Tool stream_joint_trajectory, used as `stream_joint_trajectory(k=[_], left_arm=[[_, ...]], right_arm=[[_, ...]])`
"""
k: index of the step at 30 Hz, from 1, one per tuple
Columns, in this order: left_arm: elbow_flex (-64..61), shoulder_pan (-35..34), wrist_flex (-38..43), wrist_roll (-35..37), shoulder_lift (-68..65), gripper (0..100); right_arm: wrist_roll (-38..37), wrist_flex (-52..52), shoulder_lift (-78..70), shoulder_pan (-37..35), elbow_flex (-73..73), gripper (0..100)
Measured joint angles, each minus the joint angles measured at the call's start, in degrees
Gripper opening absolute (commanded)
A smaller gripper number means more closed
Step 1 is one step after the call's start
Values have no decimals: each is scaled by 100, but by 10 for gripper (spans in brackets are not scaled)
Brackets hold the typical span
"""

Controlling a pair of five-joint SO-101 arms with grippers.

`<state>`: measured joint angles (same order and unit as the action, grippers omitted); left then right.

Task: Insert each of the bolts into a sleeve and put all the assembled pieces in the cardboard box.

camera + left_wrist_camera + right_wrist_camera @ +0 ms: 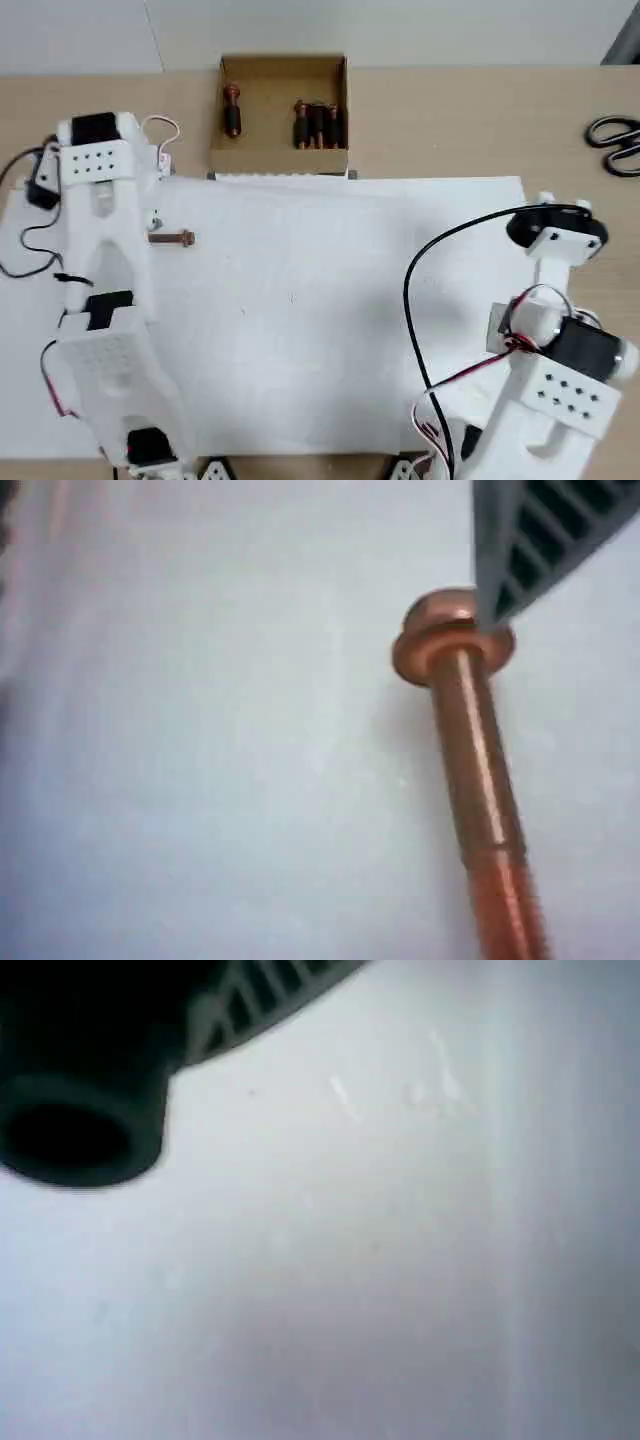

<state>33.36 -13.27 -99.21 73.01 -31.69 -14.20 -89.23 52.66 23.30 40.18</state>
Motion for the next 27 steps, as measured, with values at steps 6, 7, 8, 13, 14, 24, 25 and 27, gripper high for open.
stream_joint_trajectory(k=[6,7,8,13,14,24,25,27], left_arm=[[0,-18,0,-1600,0,313],[0,-53,0,-1934,35,312],[0,-97,0,-2268,97,312],[-396,-185,0,-3587,598,312],[-475,-185,0,-3798,615,312],[-527,-334,-9,-7349,615,312],[-527,-343,-9,-7780,615,312],[-527,-343,70,-8818,615,312]], right_arm=[[0,0,0,0,0,7],[0,0,0,0,0,7],[0,0,0,0,0,7],[0,0,0,0,0,7],[0,0,0,0,0,7],[0,0,0,0,0,7],[-18,0,0,0,0,7],[-141,0,0,0,0,6]])
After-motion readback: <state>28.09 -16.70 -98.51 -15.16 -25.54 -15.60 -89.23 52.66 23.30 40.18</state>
